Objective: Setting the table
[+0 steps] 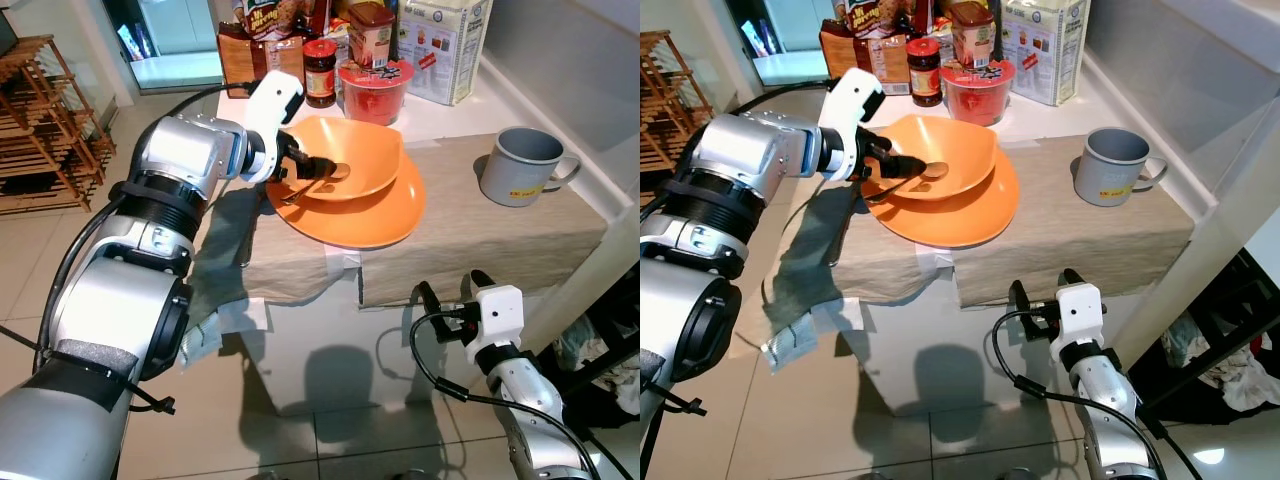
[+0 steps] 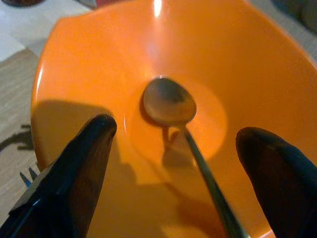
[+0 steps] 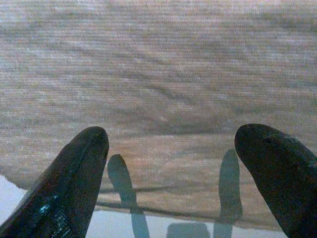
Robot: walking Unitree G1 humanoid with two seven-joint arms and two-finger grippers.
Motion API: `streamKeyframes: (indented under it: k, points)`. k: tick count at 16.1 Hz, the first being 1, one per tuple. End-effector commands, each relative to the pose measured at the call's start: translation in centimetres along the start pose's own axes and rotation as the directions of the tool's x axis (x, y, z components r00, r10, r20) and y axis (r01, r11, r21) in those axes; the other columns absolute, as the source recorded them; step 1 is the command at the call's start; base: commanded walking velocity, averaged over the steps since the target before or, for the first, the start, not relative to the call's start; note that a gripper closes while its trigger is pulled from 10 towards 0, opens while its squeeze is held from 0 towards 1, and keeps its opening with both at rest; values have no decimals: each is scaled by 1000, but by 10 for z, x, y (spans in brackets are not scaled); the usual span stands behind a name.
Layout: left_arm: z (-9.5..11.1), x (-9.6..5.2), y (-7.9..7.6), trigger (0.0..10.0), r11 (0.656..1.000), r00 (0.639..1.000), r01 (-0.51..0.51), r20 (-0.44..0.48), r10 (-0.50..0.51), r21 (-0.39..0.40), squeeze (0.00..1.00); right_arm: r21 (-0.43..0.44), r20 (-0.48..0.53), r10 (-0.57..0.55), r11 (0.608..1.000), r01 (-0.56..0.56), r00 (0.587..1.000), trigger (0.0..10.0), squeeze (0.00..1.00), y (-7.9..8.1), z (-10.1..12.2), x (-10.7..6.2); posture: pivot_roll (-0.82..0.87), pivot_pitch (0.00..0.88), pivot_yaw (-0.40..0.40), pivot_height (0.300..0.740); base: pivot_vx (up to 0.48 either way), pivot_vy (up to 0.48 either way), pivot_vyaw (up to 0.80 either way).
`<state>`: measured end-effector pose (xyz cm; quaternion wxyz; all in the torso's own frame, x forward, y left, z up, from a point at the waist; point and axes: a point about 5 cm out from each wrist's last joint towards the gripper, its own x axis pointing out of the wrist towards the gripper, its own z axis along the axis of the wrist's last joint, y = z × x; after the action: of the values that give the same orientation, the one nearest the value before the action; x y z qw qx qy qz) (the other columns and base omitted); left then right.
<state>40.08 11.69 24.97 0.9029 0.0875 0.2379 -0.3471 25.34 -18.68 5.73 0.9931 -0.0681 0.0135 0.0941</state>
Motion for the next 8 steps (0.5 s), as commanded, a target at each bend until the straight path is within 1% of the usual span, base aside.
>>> streamKeyframes:
  k: [1,8]
  points:
    - [7,-1,-1,10000,999,1000,0,-6,0,33,0,-11,2,11,1000,-11,1000,10000,0,1,2,0,-101,1,107,740,0,0,0]
    - [9,5,-6,10000,995,998,28,-60,-23,98,0,-5,-12,7,1000,-7,1000,10000,0,3,0,-6,-97,28,128,740,0,0,0]
